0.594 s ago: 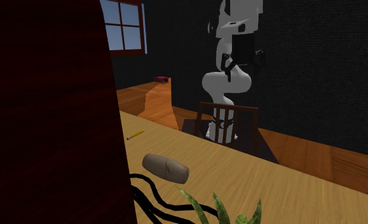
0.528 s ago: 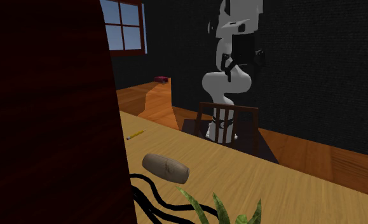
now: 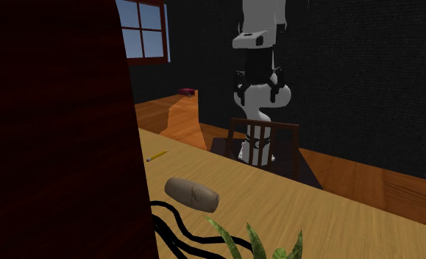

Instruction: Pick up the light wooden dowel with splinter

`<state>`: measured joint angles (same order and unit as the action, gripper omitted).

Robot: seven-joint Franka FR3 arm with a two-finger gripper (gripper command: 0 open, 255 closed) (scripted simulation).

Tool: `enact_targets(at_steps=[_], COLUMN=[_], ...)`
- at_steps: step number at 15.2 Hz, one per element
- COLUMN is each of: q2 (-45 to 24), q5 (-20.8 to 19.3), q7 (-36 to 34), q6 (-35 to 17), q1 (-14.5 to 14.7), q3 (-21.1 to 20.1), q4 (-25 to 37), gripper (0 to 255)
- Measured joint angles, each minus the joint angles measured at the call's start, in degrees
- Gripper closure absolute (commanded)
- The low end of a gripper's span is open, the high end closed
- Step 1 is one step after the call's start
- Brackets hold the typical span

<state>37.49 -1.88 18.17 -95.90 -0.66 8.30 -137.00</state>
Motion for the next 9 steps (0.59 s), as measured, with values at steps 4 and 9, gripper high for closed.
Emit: enact_targets(at_steps=[4, 9], q2=[-6.5, -16.1], q5=[-2.7, -4.0], q7=[9.1, 20.5], q6=[-4.7, -9.6], q1=[0.7, 2.0], q3=[4.0, 8.5], q4=[2.6, 8.7], gripper=[0, 0])
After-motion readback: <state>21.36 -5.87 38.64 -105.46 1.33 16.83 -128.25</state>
